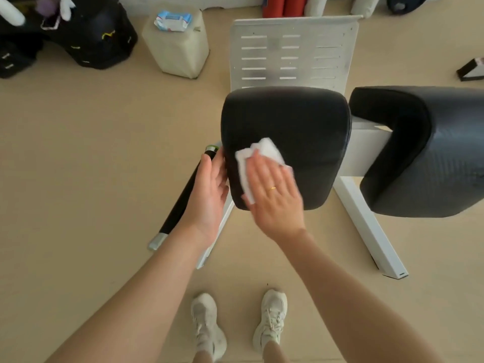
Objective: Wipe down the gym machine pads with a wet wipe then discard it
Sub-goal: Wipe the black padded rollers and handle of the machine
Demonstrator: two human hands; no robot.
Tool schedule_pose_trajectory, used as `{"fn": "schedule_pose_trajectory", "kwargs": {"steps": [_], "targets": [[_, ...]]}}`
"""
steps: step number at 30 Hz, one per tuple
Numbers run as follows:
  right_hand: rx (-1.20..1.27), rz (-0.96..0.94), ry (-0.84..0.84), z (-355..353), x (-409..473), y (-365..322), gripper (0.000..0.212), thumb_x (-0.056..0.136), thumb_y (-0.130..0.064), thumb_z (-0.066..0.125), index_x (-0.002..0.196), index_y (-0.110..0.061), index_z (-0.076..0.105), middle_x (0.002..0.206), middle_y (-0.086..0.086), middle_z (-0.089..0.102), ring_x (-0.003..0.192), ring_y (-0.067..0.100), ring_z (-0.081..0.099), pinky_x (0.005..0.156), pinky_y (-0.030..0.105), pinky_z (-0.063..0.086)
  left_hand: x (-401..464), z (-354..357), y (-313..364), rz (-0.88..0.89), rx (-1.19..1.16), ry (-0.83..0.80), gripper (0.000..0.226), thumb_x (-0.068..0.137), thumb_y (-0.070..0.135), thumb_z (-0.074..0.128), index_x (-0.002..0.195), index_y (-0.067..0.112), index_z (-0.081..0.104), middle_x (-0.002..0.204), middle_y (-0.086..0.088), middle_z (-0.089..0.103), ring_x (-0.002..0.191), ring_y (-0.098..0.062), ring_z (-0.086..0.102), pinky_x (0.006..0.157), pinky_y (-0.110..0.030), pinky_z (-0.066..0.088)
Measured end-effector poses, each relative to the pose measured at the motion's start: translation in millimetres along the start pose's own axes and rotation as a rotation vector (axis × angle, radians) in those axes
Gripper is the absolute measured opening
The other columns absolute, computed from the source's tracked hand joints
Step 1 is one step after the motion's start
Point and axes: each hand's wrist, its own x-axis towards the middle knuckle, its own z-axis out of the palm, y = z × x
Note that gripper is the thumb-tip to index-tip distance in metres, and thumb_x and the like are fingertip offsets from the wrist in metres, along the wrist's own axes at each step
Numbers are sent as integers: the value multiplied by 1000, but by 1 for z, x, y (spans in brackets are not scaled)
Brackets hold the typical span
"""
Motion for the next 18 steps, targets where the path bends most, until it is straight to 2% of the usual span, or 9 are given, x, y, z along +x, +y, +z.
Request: {"fn": "schedule_pose_trajectory", "kwargs": {"steps": [3, 6, 7, 9, 11, 13, 15, 18], "targets": [[-117, 262, -39, -16, -18, 38, 64, 90, -32, 41, 143, -6, 18, 146, 18, 32, 136, 29, 23, 116, 32, 2, 0, 3, 1, 4, 37, 15, 51, 97, 49, 9, 140, 34, 30, 136, 15, 43, 130, -2, 37, 111, -26, 25], [-27, 627, -83, -25, -31, 56, 68, 93, -39, 22, 145, 3, 9, 151, 22, 19, 142, 26, 9, 113, 22, -16, -3, 3, 2, 0, 72, 13, 50, 96, 50, 10, 140, 37, 29, 138, 18, 41, 134, -3, 33, 113, -28, 23], [12, 685, -92, -23, -33, 56, 67, 94, -38, 18, 144, 5, 8, 153, 21, 16, 142, 25, 6, 112, 21, -18, -3, 3, 1, 2, 74, 9, 50, 96, 50, 10, 140, 38, 29, 138, 18, 41, 134, -3, 32, 113, -28, 22], [108, 736, -25, -20, -28, 48, 61, 95, -29, 22, 145, 4, 8, 154, 19, 13, 143, 26, 5, 115, 26, -9, -3, 1, -2, 16, 85, -8, 49, 96, 50, 10, 140, 39, 28, 140, 19, 39, 134, -1, 32, 114, -29, 21], [183, 726, 77, -18, -18, 33, 57, 96, -20, 28, 145, -1, 7, 153, 20, 10, 142, 30, 6, 116, 32, 3, -2, -2, -5, 32, 89, -24, 49, 96, 50, 10, 141, 39, 27, 143, 18, 38, 133, 0, 32, 113, -28, 23], [149, 625, 150, -12, -12, 17, 52, 97, -21, 27, 143, -2, 11, 150, 23, 18, 138, 33, 9, 116, 30, 2, -1, -4, -7, 48, 83, -41, 48, 97, 48, 10, 140, 38, 27, 143, 18, 39, 131, 2, 34, 111, -25, 25], [105, 491, 162, -3, -9, 2, 48, 96, -20, 29, 140, -3, 18, 145, 24, 30, 132, 36, 18, 115, 32, 5, 0, -4, -7, 62, 70, -60, 47, 97, 46, 9, 138, 38, 30, 141, 17, 42, 128, 4, 38, 108, -22, 29], [77, 334, 143, 7, -3, -18, 52, 92, -21, 37, 139, -6, 21, 139, 13, 27, 123, 32, 30, 108, 40, 19, 0, -6, -8, 76, 68, -89, 45, 97, 45, 9, 135, 38, 33, 139, 17, 45, 126, 6, 40, 104, -20, 32]]}}
